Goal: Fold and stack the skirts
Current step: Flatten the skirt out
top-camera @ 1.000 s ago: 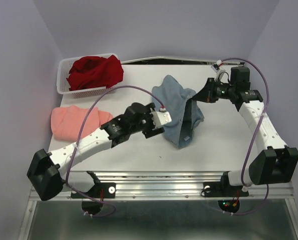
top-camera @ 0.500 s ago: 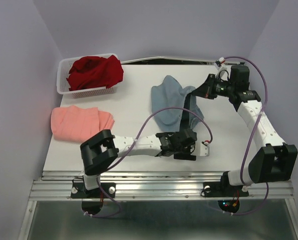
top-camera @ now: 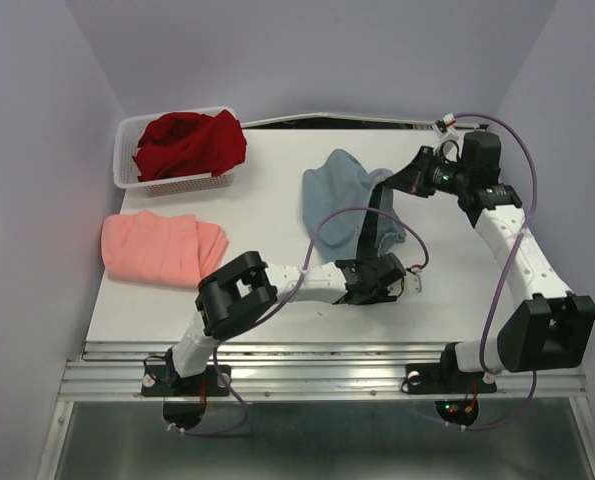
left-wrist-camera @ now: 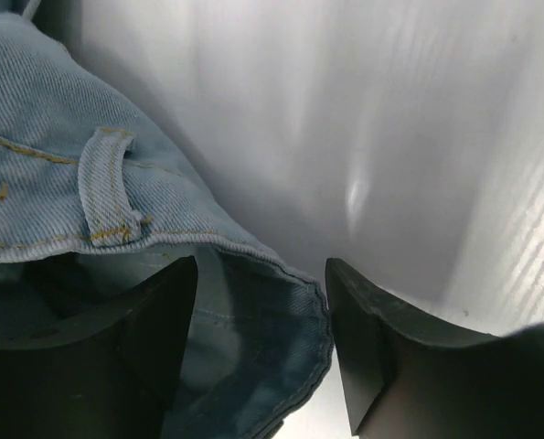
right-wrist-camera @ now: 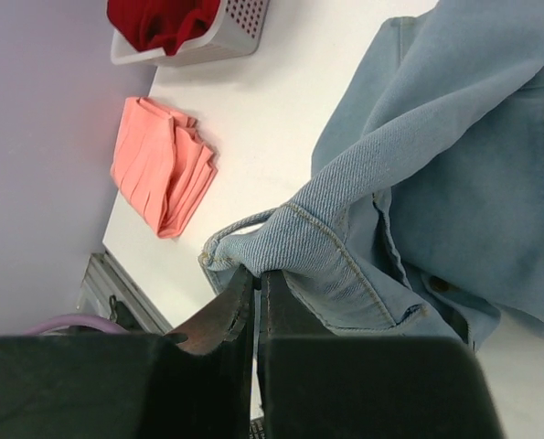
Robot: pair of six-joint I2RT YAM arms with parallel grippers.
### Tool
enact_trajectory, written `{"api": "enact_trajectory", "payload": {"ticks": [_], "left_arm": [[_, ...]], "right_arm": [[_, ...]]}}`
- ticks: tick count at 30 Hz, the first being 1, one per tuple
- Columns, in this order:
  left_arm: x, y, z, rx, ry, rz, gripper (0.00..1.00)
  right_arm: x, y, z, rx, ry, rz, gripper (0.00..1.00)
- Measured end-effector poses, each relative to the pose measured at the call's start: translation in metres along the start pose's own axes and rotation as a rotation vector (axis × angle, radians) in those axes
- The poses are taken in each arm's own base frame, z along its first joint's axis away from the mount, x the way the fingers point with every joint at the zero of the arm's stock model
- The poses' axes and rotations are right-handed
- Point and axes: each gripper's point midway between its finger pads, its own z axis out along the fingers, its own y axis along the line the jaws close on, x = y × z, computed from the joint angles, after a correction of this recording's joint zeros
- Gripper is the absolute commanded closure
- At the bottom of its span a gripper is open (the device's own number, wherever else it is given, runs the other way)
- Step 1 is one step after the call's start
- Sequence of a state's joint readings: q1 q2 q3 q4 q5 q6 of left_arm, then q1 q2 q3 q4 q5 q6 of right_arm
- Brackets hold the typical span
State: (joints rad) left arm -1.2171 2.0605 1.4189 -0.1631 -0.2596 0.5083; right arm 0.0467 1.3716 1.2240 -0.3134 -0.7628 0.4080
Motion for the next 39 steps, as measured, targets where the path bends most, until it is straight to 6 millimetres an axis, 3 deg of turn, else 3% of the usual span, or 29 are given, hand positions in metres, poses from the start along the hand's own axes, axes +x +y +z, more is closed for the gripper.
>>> {"api": "enact_trajectory", "payload": {"ticks": [2,5,8,9,11,15,17,20,23,28,35,39], "left_arm": [[0.005,0.005,0.001,-0.009,0.015,-0.028,0.39],[0.021,0.017,0.000,-0.025,0.040,-0.066,0.62],[0.041,0.028,-0.016,-0.040,0.063,-0.089,0.98],[0.045,0.036,-0.028,-0.052,0.058,-0.102,1.00],[0.044,0.047,-0.047,-0.072,0.027,-0.115,1.00],[0.031,0.085,-0.107,-0.106,-0.127,-0.163,1.00],[0.031,0.122,-0.142,-0.160,-0.214,-0.211,1.00],[0.041,0.201,-0.208,-0.355,-0.357,-0.257,1.00],[0.039,0.234,-0.250,-0.463,-0.443,-0.194,1.00],[0.029,0.244,-0.269,-0.499,-0.477,-0.076,1.00],[0.024,0.252,-0.293,-0.556,-0.494,0.005,1.00],[0.022,0.260,-0.305,-0.596,-0.493,0.029,1.00]], "right_arm": [[-0.004,-0.001,-0.001,0.016,-0.019,-0.003,0.99],[-0.011,-0.004,-0.005,0.058,-0.056,-0.010,0.99],[-0.017,-0.007,-0.007,0.099,-0.088,-0.008,0.99],[-0.020,-0.008,-0.008,0.110,-0.099,-0.008,0.99],[-0.031,-0.013,-0.011,0.150,-0.136,-0.005,0.99],[-0.063,-0.023,-0.027,0.232,-0.239,-0.008,0.99],[-0.083,-0.026,-0.039,0.270,-0.301,-0.010,0.99],[-0.114,-0.021,-0.058,0.299,-0.392,-0.023,0.99],[-0.128,-0.001,-0.065,0.267,-0.427,-0.042,0.99],[-0.149,0.030,-0.086,0.241,-0.502,-0.098,0.99],[-0.152,0.069,-0.123,0.229,-0.593,-0.194,0.99],[-0.152,0.077,-0.131,0.229,-0.609,-0.232,0.99]]}}
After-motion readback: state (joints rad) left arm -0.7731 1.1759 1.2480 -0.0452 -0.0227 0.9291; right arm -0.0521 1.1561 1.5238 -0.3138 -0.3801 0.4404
